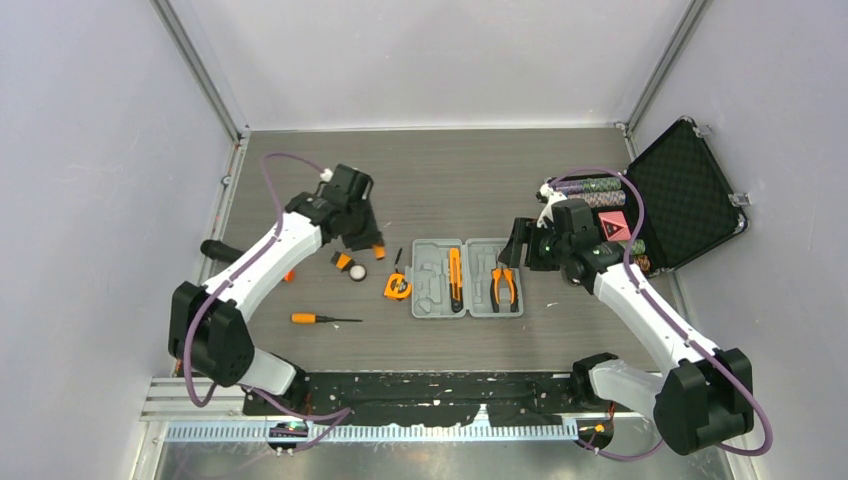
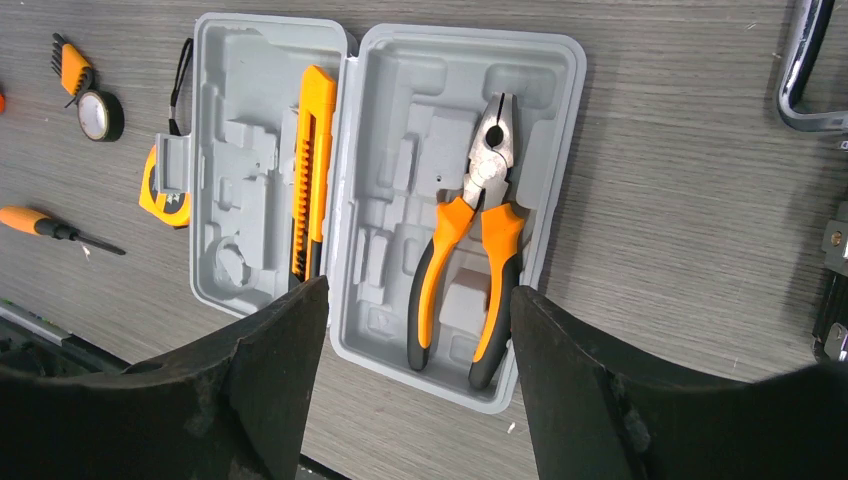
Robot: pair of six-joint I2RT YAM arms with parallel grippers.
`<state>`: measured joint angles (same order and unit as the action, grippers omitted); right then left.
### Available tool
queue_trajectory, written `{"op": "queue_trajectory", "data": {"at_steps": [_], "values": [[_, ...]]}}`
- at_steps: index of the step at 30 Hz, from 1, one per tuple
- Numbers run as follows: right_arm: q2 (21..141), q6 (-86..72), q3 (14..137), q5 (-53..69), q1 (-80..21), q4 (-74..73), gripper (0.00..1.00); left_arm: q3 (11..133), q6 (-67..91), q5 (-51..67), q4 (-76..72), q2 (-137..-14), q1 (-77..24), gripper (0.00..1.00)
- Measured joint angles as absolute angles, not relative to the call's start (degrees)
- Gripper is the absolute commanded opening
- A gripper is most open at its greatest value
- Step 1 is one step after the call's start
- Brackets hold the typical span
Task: Pack the tool kit
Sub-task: Pick up the screwdriver from the center of the board, then place the screwdriver in the toolbox.
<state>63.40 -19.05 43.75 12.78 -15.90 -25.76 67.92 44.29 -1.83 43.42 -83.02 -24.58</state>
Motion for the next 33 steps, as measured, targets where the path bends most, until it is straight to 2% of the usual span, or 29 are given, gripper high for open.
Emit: {"op": "queue_trajectory", "data": {"at_steps": [6,12,20,33], "values": [[61.4,-19.6,43.4,12.4,-15.9,-25.8,0.72,75.0,44.6,2.7,40.9,-88.9,-36.5,0.0],[59.8,-20.2,42.6,10.8,-15.9,-25.8,0.72,81.9,45.8,7.1,37.0,-99.4,-44.1,0.0],[57.4,-20.4,42.5,8.4,-15.8,-27.1,0.72,88.9,48.7,13.0,35.3,-111.1,-47.8,0.02],[56.9,-21.1,42.0,8.1,-15.6,-27.7,0.72,90.2,51.8,18.7,35.7,-117.4,-50.4,0.09]]}}
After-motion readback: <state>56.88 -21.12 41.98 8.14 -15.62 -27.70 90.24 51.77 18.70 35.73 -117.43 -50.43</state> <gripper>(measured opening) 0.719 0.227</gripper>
